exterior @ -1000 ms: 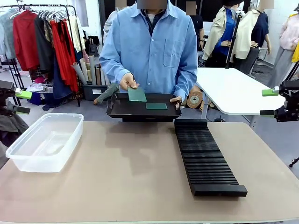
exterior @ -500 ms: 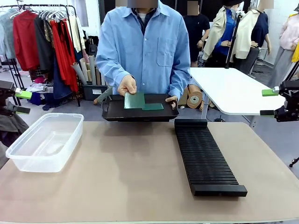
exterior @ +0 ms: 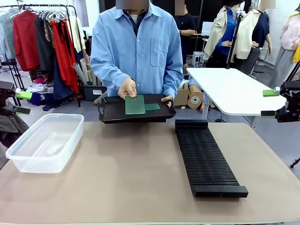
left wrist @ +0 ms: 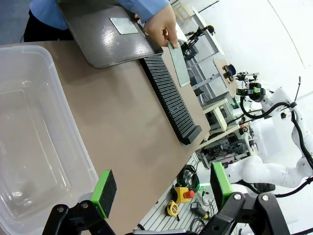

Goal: Sort PCBs into racks and boxes based on the side picked up.
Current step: Pick up the Blank PCB handed by the Human.

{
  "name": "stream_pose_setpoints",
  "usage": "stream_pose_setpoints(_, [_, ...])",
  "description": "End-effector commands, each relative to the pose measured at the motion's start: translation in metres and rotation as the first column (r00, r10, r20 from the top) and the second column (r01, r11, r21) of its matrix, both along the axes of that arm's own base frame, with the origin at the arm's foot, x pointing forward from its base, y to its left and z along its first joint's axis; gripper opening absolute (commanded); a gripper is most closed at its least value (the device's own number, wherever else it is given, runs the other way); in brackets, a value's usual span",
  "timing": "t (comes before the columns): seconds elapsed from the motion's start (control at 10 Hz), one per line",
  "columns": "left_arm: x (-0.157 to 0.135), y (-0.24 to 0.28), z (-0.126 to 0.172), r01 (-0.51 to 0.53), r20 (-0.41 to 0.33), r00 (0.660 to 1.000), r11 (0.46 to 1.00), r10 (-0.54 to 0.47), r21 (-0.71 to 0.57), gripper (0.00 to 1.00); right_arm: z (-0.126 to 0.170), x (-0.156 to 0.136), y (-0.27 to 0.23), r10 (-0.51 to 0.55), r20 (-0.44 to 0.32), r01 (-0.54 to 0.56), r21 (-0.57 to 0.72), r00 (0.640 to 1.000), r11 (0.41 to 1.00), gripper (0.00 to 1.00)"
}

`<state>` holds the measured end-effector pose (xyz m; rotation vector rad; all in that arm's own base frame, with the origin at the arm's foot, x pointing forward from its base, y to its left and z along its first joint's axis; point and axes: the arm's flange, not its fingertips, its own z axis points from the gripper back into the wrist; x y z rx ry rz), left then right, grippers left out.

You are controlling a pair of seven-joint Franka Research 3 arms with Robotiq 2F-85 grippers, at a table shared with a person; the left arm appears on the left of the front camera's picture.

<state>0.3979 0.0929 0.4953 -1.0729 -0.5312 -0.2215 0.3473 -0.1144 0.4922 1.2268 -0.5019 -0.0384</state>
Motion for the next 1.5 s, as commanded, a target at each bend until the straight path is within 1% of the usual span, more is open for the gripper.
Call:
stream_pose_setpoints(0.0, [0.015, -0.003, -0.009, 0.021, -0.03, 0.999, 1.0, -0.021, -0.011, 1.0, 0.001, 0.0, -0.001, 0.004, 0.007, -0.004, 0.01, 1.0, 1.0, 1.0])
stream_pose_setpoints(0.2, [0.052, -0.017, -0.031, 0.047, -0.078, 0.996, 0.998, -0.05, -0.04, 1.0, 0.001, 0.0, -0.001, 0.004, 0.007, -0.004, 0.01, 1.0, 1.0, 1.0])
stream_pose_setpoints(0.3, [0.068, -0.024, -0.037, 0.059, -0.075, 0.995, 0.995, -0.065, -0.08, 1.0, 0.001, 0.0, -0.001, 0.004, 0.007, -0.004, 0.01, 1.0, 1.0, 1.0])
stream_pose_setpoints(0.4, [0.084, -0.035, -0.041, 0.087, -0.08, 0.992, 0.99, -0.096, -0.113, 1.0, 0.001, 0.0, -0.001, 0.004, 0.007, -0.004, 0.01, 1.0, 1.0, 1.0])
stream_pose_setpoints(0.5, [0.099, -0.047, -0.046, 0.146, -0.094, 0.982, 0.976, -0.163, -0.158, 1.0, 0.001, 0.0, -0.001, 0.004, 0.007, -0.004, 0.01, 1.0, 1.0, 1.0])
stream_pose_setpoints(0.6, [0.109, -0.053, -0.051, 0.175, -0.105, 0.975, 0.966, -0.197, -0.188, 1.0, 0.001, 0.0, -0.001, 0.004, 0.007, -0.004, 0.01, 1.0, 1.0, 1.0])
stream_pose_setpoints(0.8, [0.122, -0.063, -0.065, 0.2, -0.096, 0.968, 0.946, -0.23, -0.254, 1.0, 0.001, 0.0, -0.001, 0.004, 0.007, -0.004, 0.01, 1.0, 1.0, 1.0])
stream_pose_setpoints(0.9, [0.134, -0.077, -0.08, 0.231, -0.106, 0.956, 0.924, -0.274, -0.306, 1.0, 0.001, 0.0, -0.001, 0.004, 0.007, -0.004, 0.01, 1.0, 1.0, 1.0])
stream_pose_setpoints(1.0, [0.144, -0.087, -0.089, 0.254, -0.114, 0.944, 0.902, -0.31, -0.348, 1.0, 0.001, 0.0, -0.001, 0.004, 0.007, -0.004, 0.01, 1.0, 1.0, 1.0])
stream_pose_setpoints(1.3, [0.166, -0.122, -0.112, 0.313, -0.116, 0.919, 0.877, -0.377, -0.365, 1.0, 0.001, 0.0, -0.001, 0.004, 0.007, -0.004, 0.01, 1.0, 1.0, 1.0])
stream_pose_setpoints(1.4, [0.173, -0.133, -0.118, 0.342, -0.101, 0.909, 0.861, -0.405, -0.377, 1.0, 0.001, 0.0, -0.001, 0.004, 0.007, -0.004, 0.01, 1.0, 1.0, 1.0])
